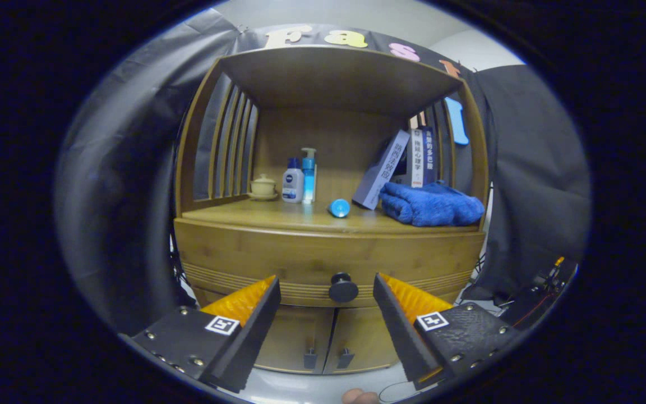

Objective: Pull open the drawer, take out the items inside it, and place them on the countertop above the cabinet.

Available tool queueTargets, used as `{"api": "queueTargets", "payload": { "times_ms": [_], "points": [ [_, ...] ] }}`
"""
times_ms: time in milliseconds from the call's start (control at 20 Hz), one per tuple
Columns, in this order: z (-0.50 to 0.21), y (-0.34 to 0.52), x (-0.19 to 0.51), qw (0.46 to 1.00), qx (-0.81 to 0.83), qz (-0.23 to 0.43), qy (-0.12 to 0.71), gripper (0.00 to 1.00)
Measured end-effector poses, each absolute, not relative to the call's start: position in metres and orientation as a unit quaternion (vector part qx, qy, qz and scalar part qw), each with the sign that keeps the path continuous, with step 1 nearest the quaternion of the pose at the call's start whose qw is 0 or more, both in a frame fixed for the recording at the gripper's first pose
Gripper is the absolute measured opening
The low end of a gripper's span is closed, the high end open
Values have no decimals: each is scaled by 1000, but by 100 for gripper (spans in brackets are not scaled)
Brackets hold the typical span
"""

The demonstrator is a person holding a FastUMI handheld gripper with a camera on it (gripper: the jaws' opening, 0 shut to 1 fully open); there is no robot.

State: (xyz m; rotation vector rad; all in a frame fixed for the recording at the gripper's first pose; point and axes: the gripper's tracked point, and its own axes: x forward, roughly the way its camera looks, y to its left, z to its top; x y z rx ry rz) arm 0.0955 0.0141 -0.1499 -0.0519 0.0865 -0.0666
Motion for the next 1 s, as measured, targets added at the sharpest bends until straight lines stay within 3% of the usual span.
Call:
{"api": "queueTargets", "payload": {
  "times_ms": [500,1000],
  "points": [
    [-39,-14,-19,999,-12,-45,26,99],
    [29,-45,-65,999,-7,-49,16,99]
  ]
}}
